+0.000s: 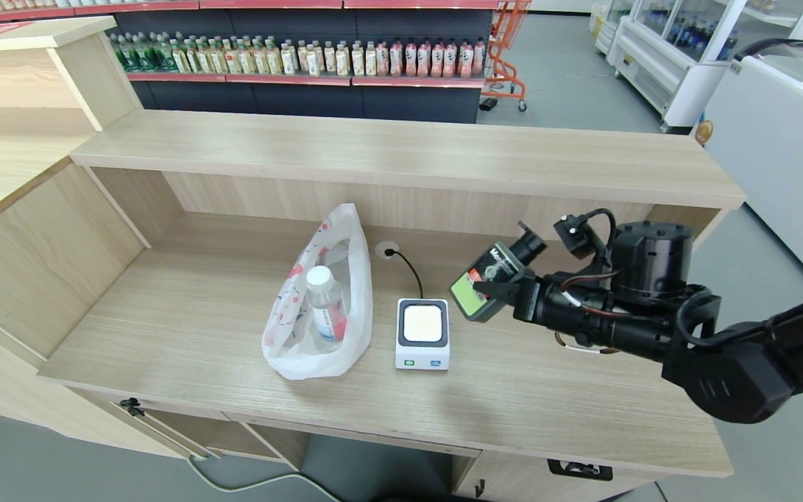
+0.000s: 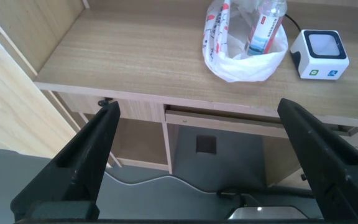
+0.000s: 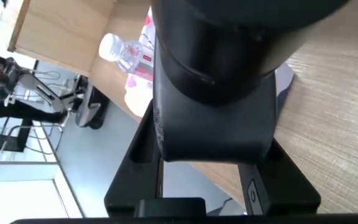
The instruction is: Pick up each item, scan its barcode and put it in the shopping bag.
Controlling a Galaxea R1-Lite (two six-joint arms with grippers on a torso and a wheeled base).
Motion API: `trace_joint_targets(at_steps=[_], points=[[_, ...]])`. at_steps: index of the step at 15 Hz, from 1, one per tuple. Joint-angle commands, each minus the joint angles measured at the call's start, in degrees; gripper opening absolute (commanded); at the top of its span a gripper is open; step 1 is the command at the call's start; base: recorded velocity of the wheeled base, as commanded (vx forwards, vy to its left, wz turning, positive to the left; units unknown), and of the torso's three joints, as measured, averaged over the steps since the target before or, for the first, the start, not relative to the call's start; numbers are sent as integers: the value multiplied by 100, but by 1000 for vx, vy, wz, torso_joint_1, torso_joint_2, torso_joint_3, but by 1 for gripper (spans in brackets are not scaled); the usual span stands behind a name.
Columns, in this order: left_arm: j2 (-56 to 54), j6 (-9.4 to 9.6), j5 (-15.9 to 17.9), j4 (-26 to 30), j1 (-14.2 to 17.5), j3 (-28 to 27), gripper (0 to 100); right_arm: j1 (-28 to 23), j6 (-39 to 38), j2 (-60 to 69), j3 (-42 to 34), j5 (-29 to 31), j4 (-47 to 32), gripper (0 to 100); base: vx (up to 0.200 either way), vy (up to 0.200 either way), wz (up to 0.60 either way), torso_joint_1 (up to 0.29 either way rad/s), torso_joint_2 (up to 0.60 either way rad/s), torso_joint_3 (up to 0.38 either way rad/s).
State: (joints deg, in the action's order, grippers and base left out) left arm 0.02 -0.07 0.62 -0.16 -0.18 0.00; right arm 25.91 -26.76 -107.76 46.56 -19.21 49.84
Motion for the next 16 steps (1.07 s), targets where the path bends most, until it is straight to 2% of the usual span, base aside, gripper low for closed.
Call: trace_joint_targets(at_steps=[1,7,8,11,16], points=[[6,-1,-1,-2,1,0,100,11,-5,-491,55,-12,9,0,0,0,0,0,0,0],[-2,-1,-1,-2,1,0,100,266,-128,-1212,591,-83,17,0,0,0,0,0,0,0],[-2,25,-1,-2,1,0,100,292,-181,-1212,556,-505,26,0,0,0,0,0,0,0],[-2,16,-1,-2,1,0,100,257,-304,-1221,591,-698,26,0,0,0,0,0,0,0],[-2,25,-1,-2,1,0,100,-112,-330,-1370,925,-1225,-18,0,0,0,0,0,0,0]])
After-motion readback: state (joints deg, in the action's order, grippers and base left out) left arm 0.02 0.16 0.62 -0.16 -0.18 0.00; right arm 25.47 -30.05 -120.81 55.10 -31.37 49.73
